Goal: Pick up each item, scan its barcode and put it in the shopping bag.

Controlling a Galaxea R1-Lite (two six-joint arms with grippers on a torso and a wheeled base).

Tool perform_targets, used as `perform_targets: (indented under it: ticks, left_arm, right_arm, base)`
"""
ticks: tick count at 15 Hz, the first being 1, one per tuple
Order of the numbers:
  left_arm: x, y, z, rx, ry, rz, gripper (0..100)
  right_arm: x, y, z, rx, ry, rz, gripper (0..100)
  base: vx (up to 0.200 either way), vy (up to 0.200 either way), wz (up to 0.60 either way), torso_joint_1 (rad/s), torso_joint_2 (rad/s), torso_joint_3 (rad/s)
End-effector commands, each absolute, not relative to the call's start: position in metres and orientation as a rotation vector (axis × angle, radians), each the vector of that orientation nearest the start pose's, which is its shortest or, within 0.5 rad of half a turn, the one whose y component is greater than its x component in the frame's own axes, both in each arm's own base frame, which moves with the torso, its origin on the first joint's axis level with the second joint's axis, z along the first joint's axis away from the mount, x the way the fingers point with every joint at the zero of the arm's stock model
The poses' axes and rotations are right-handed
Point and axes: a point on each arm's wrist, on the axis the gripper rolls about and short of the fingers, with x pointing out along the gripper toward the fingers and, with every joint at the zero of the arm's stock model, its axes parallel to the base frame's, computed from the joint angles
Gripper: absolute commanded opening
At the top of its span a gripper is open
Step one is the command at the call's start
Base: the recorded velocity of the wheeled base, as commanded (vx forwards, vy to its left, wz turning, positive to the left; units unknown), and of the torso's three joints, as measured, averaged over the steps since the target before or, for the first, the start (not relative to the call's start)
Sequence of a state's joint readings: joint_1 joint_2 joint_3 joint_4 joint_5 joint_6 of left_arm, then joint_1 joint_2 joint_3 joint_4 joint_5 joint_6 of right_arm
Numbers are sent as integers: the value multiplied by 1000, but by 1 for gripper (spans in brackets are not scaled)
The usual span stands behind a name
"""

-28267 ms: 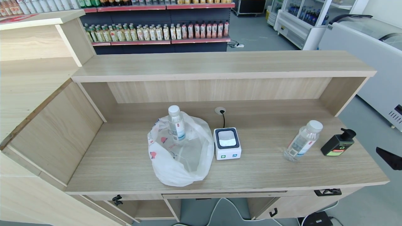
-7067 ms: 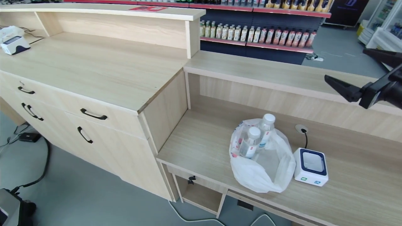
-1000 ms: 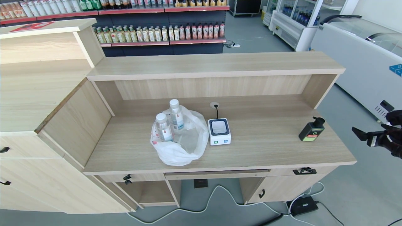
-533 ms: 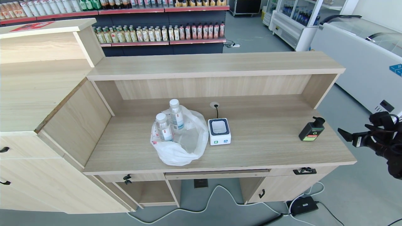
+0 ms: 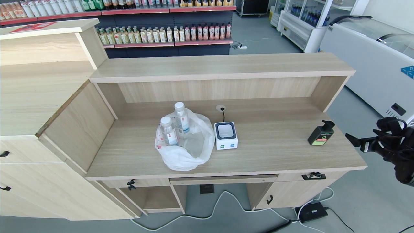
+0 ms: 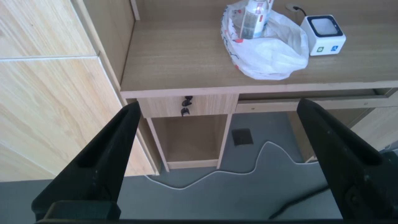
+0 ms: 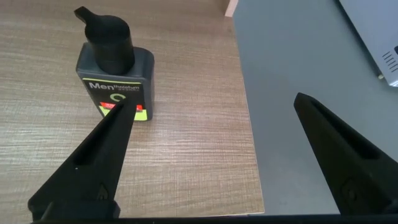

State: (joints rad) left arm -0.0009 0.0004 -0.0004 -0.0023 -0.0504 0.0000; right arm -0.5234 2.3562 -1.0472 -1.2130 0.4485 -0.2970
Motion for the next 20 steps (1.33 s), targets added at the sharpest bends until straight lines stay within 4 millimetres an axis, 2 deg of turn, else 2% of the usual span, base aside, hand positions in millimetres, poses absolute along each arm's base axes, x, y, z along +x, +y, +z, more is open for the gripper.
perform_targets:
  ticks: [1, 5, 9, 14, 20]
  left_arm:
    - [-23, -1, 76, 0, -3, -52, 100]
    - [-23, -1, 76, 0, -3, -52, 100]
    - [-23, -1, 76, 0, -3, -52, 100]
    - [-23, -1, 76, 0, -5, -52, 100]
    - [-23, -1, 76, 0, -3, -51, 100]
  right_arm:
    - [383, -203, 47, -246, 103, -45, 100]
    - [400, -187, 39, -236, 92, 2, 100]
    - [414, -190, 35, -248, 70, 7, 100]
    - [418, -187, 24, -239, 85, 20, 100]
    - [434, -179, 25, -247, 60, 47, 100]
  base:
    - [0, 0, 0, 0, 0, 0]
    - [0, 0, 0, 0, 0, 0]
    - [0, 0, 0, 0, 0, 0]
    - [0, 0, 0, 0, 0, 0]
    - [0, 0, 0, 0, 0, 0]
